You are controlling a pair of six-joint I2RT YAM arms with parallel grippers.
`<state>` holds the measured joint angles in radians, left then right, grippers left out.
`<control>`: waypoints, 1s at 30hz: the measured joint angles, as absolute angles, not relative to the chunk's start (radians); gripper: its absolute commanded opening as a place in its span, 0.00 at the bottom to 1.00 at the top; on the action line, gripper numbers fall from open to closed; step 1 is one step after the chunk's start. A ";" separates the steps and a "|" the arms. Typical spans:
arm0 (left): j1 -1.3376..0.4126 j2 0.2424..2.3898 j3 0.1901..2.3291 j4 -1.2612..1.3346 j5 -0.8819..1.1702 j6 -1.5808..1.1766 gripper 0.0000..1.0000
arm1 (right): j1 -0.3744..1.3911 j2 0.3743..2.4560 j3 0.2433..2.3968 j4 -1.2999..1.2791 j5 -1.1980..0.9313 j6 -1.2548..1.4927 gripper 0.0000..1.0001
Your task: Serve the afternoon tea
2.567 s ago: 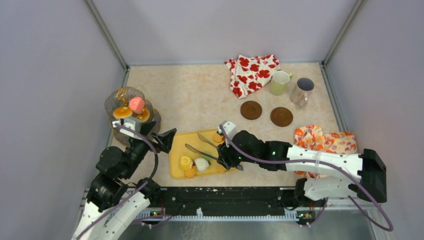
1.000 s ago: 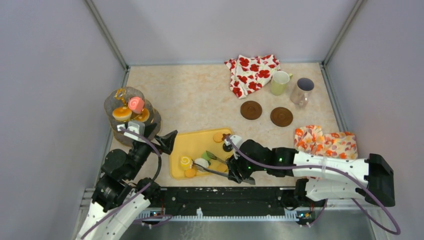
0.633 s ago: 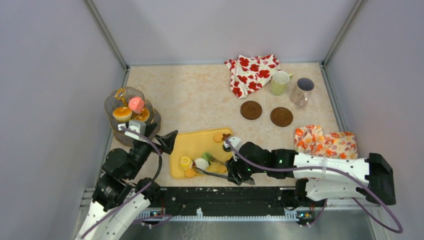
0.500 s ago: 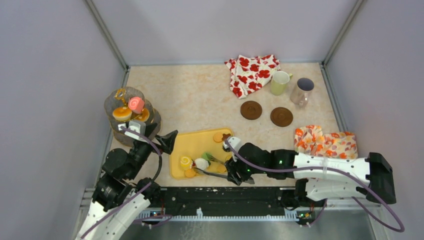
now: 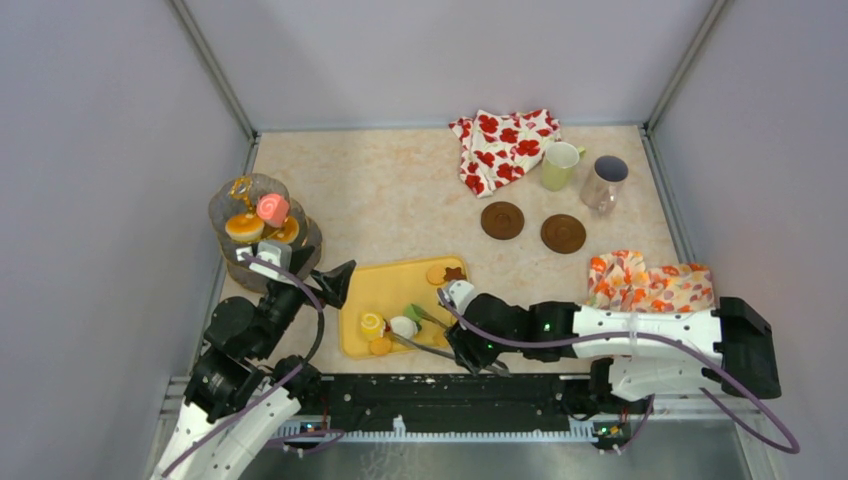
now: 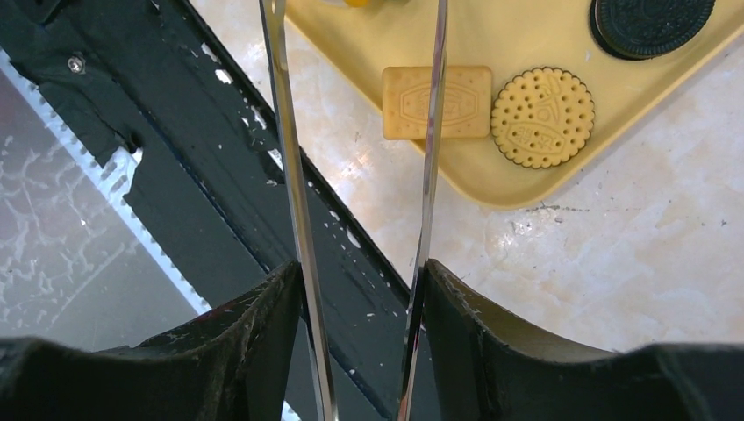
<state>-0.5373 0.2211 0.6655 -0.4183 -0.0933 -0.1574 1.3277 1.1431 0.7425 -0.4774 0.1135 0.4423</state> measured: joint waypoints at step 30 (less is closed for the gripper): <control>-0.537 0.221 0.665 -0.419 -0.094 -0.157 0.99 | 1.362 1.132 0.780 -0.505 0.161 0.469 0.42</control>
